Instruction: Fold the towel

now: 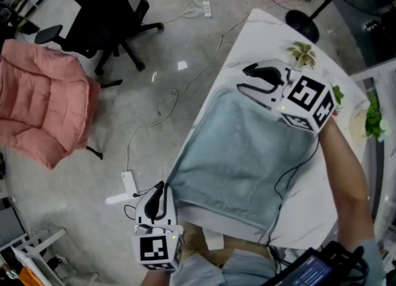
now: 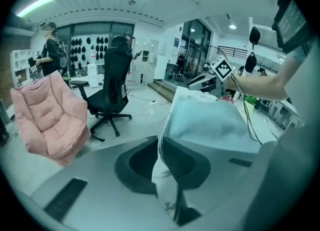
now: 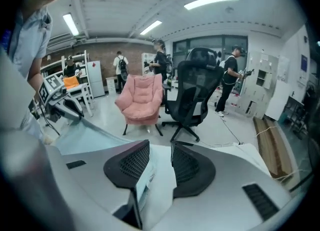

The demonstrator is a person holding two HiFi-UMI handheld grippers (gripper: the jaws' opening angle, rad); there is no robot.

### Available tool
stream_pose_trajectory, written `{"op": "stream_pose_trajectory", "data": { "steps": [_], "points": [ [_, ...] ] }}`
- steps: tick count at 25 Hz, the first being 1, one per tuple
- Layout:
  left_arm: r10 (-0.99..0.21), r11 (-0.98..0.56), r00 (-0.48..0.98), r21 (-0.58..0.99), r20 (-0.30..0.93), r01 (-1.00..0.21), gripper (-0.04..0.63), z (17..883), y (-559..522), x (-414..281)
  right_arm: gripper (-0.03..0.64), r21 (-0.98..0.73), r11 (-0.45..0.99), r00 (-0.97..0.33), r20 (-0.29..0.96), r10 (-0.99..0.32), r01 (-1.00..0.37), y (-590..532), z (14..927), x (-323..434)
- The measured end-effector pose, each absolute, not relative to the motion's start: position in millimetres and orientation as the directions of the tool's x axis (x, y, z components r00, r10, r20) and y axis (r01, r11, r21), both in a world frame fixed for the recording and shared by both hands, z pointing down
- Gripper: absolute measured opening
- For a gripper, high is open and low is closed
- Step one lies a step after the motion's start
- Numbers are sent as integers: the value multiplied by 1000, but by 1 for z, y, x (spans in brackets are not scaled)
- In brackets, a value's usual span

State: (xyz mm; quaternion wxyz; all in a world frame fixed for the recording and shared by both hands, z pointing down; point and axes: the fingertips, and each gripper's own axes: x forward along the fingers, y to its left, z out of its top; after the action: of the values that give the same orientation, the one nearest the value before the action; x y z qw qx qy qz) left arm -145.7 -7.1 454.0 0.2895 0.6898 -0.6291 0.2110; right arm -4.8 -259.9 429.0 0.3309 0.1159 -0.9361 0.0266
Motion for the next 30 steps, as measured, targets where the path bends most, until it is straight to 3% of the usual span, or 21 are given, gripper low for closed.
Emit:
{"op": "stream_pose_trajectory", "data": {
  "steps": [6, 13, 15, 20, 30],
  "points": [
    [-789, -105, 164, 132, 592, -986, 34, 387, -33, -126, 152, -43, 927, -797, 527, -296, -372, -234, 372, 22],
    [-829, -243, 326, 234, 454, -942, 24, 330, -61, -70, 130, -118, 850, -741, 560, -370, -513, -162, 362, 92],
    [-802, -281, 397, 305, 446, -910, 21, 336, -63, -48, 98, -168, 816, -721, 587, -368, -553, -138, 378, 115],
    [-705, -346, 562, 482, 433, -805, 15, 381, -68, 5, 97, -305, 752, -699, 660, -276, -585, -112, 443, 148],
    [-572, -337, 620, 536, 537, -774, 15, 438, -60, 43, 118, -217, 692, -580, 737, -346, -689, -168, 487, 193]
  ]
}}
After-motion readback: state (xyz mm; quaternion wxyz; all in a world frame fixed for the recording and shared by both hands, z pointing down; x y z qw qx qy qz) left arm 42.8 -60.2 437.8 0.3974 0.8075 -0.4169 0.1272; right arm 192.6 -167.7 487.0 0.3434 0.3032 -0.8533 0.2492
